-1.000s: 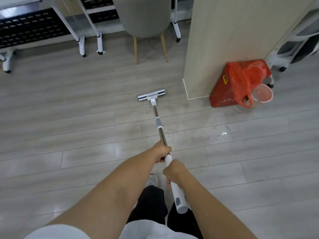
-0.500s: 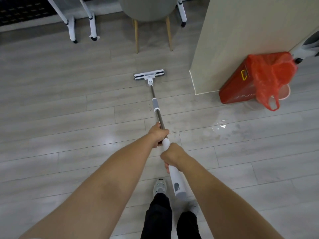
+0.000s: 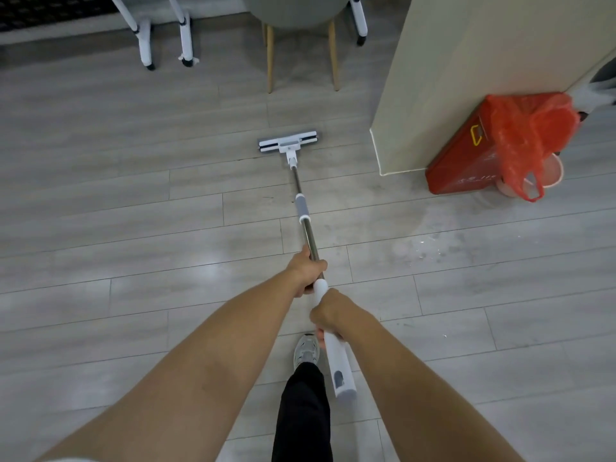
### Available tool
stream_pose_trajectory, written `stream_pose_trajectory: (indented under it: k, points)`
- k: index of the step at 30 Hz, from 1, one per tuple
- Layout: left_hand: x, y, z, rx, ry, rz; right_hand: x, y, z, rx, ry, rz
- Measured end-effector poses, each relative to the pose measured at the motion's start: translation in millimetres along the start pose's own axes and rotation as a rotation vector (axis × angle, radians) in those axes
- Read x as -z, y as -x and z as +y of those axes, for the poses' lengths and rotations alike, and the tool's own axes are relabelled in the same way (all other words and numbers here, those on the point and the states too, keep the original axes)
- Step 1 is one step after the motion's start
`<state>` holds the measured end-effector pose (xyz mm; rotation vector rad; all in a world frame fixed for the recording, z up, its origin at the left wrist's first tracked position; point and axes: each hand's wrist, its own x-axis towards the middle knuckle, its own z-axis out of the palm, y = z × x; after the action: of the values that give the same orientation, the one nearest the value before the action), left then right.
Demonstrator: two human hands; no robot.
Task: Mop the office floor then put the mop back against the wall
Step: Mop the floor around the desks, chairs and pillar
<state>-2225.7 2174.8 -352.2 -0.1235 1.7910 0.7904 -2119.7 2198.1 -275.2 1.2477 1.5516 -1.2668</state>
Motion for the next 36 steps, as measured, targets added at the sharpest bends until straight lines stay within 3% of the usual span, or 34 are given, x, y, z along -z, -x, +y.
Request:
stream_pose_trajectory:
  k: [6, 14, 19, 28, 36]
  points:
    - [-56.4, 74.4, -93.0, 0.010, -0.014, 0.005, -54.1, 42.6, 109.6, -0.018, 0.045, -0.021]
    - [-155.3, 211.9, -280.3, 0.047, -0.015, 0.003, -165.3, 153.1, 304.7, -0.075, 0.029, -0.046]
    - [-199.6, 272.9, -326.2, 0.030, 0.012, -0.021, -184.3, 205.2, 376.5, -0.025, 0.036, -0.012]
    - [-202.3, 255.9, -300.2, 0.010, 0.046, 0.021, -166.7, 189.7, 360.1, 0.018, -0.054, 0.077]
    - [-135.4, 169.6, -219.6, -0.006, 0.013, 0.085, -127.0, 136.4, 251.4, 0.025, -0.105, 0.041]
